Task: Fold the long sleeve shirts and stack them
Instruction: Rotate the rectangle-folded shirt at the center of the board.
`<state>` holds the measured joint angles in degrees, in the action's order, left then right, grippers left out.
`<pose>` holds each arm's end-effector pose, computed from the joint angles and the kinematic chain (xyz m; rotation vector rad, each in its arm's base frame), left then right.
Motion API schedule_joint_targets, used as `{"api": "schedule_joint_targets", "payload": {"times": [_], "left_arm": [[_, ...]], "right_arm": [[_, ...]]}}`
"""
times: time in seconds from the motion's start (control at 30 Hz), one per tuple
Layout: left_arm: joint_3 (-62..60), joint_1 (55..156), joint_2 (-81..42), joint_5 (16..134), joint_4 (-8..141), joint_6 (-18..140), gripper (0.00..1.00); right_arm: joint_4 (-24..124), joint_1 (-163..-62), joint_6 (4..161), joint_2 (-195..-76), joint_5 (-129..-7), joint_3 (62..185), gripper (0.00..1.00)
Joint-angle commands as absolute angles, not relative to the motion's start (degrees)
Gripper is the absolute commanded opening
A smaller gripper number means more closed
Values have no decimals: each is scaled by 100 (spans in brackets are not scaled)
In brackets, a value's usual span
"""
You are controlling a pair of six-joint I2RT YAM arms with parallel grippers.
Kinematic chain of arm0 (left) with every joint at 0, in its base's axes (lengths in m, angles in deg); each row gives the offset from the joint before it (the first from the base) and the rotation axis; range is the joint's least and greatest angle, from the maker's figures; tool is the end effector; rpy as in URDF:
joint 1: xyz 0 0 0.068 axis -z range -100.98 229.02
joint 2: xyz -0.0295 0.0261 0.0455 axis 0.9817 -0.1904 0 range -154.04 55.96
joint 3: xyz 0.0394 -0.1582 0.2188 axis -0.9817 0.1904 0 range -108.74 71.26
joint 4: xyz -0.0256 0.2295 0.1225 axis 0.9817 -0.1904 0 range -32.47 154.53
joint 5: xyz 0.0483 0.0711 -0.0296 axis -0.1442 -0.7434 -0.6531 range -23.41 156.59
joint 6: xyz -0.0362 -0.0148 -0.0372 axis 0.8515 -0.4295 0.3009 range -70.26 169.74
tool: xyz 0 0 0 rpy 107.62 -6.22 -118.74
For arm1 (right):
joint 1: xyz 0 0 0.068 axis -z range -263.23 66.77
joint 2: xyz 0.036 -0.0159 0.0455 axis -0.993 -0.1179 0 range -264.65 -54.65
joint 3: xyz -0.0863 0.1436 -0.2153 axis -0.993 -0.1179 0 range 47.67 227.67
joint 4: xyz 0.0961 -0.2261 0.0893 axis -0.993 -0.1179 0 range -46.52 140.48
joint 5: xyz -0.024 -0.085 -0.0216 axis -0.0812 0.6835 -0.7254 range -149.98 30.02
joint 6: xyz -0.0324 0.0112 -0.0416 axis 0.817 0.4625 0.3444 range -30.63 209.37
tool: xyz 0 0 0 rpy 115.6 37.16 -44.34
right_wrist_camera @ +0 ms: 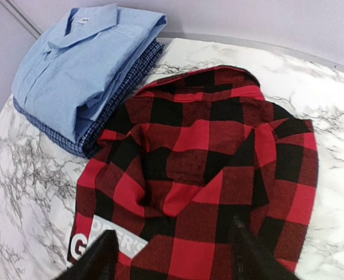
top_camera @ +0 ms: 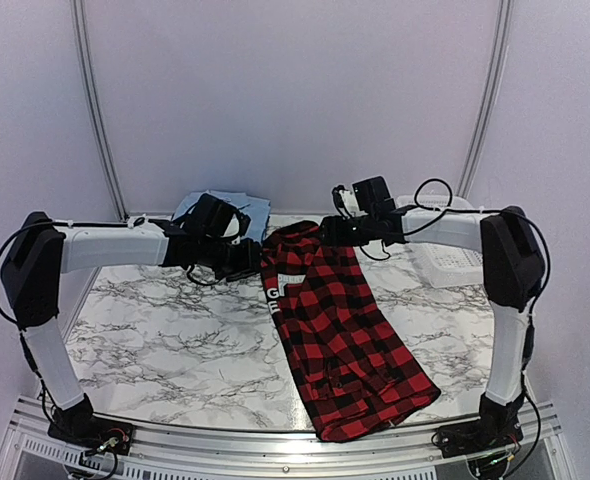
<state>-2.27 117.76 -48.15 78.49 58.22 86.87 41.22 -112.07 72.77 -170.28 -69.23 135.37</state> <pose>0.3175 -0.2640 0.2312 0.1568 2.3669 -0.9227 0.4053 0.2297 0.2238 -0.3343 2.2559 0.6070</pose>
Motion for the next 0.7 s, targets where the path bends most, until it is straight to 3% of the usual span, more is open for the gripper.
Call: {"api": "schedule_joint_targets", "payload": {"times": [0.0,0.07,0.23,0.67], "left_arm": [[-17,11763,-4371,7742,5632,8726,49],[14,11768,-4256,7701,5542,8736,49],[-20,11808,-4072,7641,5360,8742,49],[-148,11875,-4283,7641,5291,8754,49]], "right_arm": [[4629,-11004,7176,-17723,-7850,14160,47],[4738,-10958,7063,-18064,-7934,14329,34],[4981,-10782,6743,-18655,-8117,14563,24],[4522,-10333,6366,-19197,-7303,14490,19]]}}
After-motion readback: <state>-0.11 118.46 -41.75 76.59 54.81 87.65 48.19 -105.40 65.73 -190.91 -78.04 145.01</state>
